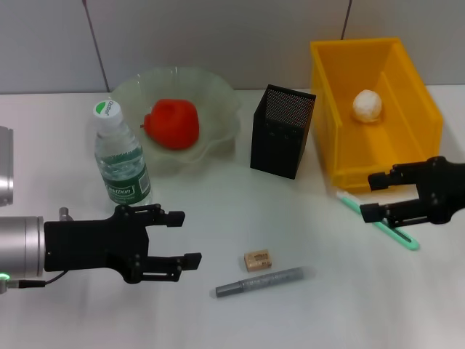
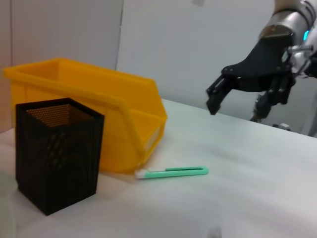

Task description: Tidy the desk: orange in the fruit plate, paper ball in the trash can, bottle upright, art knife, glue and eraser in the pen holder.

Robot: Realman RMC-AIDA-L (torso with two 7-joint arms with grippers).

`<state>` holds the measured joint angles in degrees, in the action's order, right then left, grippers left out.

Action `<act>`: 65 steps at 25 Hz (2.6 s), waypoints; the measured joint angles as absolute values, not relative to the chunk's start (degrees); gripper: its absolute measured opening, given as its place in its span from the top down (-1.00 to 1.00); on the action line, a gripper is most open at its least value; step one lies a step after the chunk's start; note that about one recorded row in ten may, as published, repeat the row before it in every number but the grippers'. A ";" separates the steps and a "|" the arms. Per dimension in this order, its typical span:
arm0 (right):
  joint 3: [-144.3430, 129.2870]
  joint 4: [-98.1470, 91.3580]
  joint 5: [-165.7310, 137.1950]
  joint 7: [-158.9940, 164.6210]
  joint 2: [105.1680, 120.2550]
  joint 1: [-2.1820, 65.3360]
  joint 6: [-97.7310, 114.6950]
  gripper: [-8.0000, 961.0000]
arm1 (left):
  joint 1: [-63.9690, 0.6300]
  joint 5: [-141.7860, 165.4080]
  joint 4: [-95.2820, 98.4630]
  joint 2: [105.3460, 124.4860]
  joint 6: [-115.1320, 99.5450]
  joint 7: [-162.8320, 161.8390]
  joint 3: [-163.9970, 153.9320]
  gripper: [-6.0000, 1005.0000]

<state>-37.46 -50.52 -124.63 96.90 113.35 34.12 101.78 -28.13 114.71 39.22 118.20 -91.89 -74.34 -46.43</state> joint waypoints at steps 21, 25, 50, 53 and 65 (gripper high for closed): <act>-54.70 -58.19 -162.94 140.37 115.48 55.81 103.14 -0.59 | -28.05 114.25 37.94 118.47 -90.44 -74.01 -46.56 -0.61; -58.96 -58.48 -166.80 141.80 118.20 55.37 100.75 -0.59 | -28.23 114.25 37.76 118.47 -90.31 -74.05 -46.58 -0.61; -65.56 -49.00 -166.79 142.00 119.00 52.59 83.33 -0.46 | -29.07 114.25 37.00 118.48 -89.20 -74.70 -46.29 -0.61; -65.58 -48.38 -166.70 141.78 119.04 52.65 82.55 -0.42 | -29.26 114.26 37.00 118.48 -89.15 -74.76 -46.23 -0.61; -66.27 -46.08 -166.62 141.50 119.09 52.89 79.55 -0.06 | -29.42 114.26 37.00 118.48 -88.84 -74.91 -46.16 -0.61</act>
